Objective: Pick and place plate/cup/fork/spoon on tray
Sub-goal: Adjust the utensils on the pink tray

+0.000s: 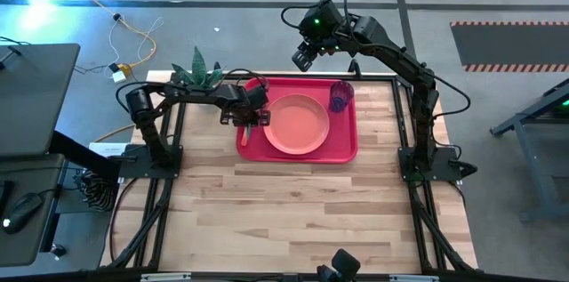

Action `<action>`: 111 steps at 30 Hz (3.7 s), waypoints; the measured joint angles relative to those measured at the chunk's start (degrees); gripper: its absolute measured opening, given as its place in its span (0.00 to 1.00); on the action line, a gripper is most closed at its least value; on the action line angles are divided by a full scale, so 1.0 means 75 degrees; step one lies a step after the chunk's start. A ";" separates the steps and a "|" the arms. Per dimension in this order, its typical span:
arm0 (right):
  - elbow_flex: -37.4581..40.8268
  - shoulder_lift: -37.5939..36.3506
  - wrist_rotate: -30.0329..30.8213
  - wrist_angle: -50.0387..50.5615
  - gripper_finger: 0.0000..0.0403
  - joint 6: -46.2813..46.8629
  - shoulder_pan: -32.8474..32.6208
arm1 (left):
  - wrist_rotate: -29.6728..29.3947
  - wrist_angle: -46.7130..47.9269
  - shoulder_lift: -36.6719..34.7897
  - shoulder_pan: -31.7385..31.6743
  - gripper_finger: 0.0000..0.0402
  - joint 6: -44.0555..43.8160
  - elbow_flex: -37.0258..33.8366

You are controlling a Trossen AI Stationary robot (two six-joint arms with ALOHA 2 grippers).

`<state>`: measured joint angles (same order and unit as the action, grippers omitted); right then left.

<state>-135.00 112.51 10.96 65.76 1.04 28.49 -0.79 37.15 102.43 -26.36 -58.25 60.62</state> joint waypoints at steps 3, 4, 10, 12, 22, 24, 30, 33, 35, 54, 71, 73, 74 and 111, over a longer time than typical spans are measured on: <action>0.0000 0.0000 0.0000 0.0000 0.37 0.0000 0.0000 | -0.0008 -0.0001 0.0000 -0.0033 0.26 0.0194 0.0000; 0.0000 0.0000 0.0000 0.0000 0.37 0.0000 -0.0003 | -0.0009 0.0003 0.0000 -0.0036 0.26 0.0200 0.0000; 0.0002 0.0000 0.0000 -0.0002 0.37 0.0000 0.0000 | -0.0033 0.0003 0.0000 0.0024 0.26 0.0310 0.0000; 0.0000 0.0000 0.0000 -0.0001 0.37 0.0000 0.0000 | -0.0133 -0.0040 0.0000 0.0056 0.26 0.0251 -0.0003; 0.0002 0.0000 0.0000 -0.0003 0.37 0.0000 0.0000 | -0.0362 -0.0085 0.0000 0.0057 0.26 0.0453 -0.0003; 0.0001 0.0000 0.0001 -0.0003 0.37 0.0000 -0.0001 | -0.0336 -0.0088 0.0000 0.0027 0.26 0.0523 -0.0003; 0.0001 0.0000 0.0000 -0.0003 0.37 0.0000 -0.0003 | -0.0332 -0.0287 0.0143 0.0016 0.26 0.0526 -0.0003; 0.0002 0.0000 0.0000 -0.0003 0.37 0.0000 -0.0003 | -0.0235 -0.0385 0.0287 0.0017 0.26 0.0529 0.0020; 0.0000 0.0000 0.0000 -0.0004 0.37 0.0000 -0.0002 | -0.0198 -0.0375 0.0350 0.0016 0.26 0.0523 0.0035; 0.0001 0.0000 0.0003 -0.0006 0.37 0.0003 -0.0003 | 0.0308 -0.0317 0.0219 0.0072 0.26 0.0386 0.0440; 0.0000 0.0000 0.0003 -0.0003 0.37 0.0003 0.0000 | 0.0214 0.0169 0.0507 0.0292 0.26 0.0526 0.0423; 0.0001 0.0000 0.0003 -0.0001 0.37 0.0003 -0.0001 | 0.0212 0.0178 0.0510 0.0333 0.26 0.0523 0.0423; 0.0000 0.0000 0.0003 -0.0003 0.37 0.0003 -0.0001 | 0.0220 0.0186 0.0510 0.0350 0.26 0.0523 0.0423; 0.0002 0.0000 0.0003 0.0000 0.37 0.0058 -0.0003 | 0.0134 0.0430 0.0498 0.0439 0.26 0.0788 0.0918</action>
<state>-134.98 112.51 10.98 65.76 1.48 28.47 0.21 40.38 106.17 -23.07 -52.34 67.51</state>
